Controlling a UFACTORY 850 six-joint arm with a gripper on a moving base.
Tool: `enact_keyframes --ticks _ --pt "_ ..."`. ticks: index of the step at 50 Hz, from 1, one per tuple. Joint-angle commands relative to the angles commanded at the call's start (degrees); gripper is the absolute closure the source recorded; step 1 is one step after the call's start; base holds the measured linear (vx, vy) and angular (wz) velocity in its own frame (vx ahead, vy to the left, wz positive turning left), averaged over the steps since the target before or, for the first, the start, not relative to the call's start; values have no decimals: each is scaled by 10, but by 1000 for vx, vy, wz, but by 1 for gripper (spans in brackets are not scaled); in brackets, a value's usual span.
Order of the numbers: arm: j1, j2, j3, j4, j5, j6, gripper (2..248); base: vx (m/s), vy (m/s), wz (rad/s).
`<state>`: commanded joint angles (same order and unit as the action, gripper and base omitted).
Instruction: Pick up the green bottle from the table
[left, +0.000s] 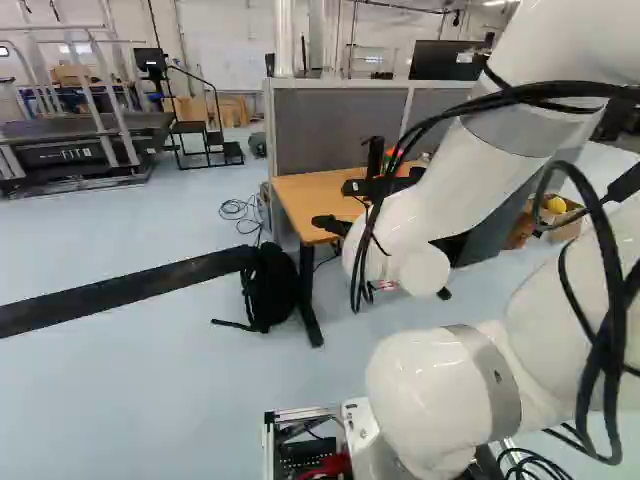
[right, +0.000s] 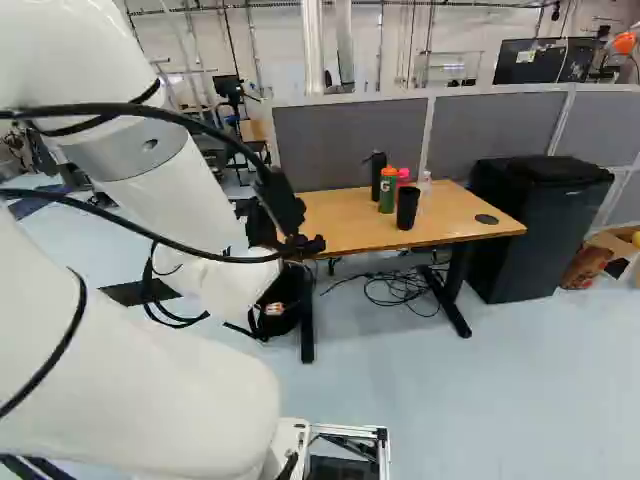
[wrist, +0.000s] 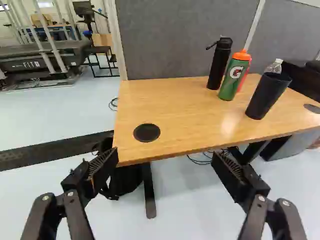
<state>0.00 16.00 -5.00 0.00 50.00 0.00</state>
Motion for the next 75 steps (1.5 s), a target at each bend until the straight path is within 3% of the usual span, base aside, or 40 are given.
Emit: enact_keyframes --ticks 34,75 --pt "0 0 0 0 0 0 3 43 -4 1" --pt "0 0 0 0 0 0 3 137 -65 0"
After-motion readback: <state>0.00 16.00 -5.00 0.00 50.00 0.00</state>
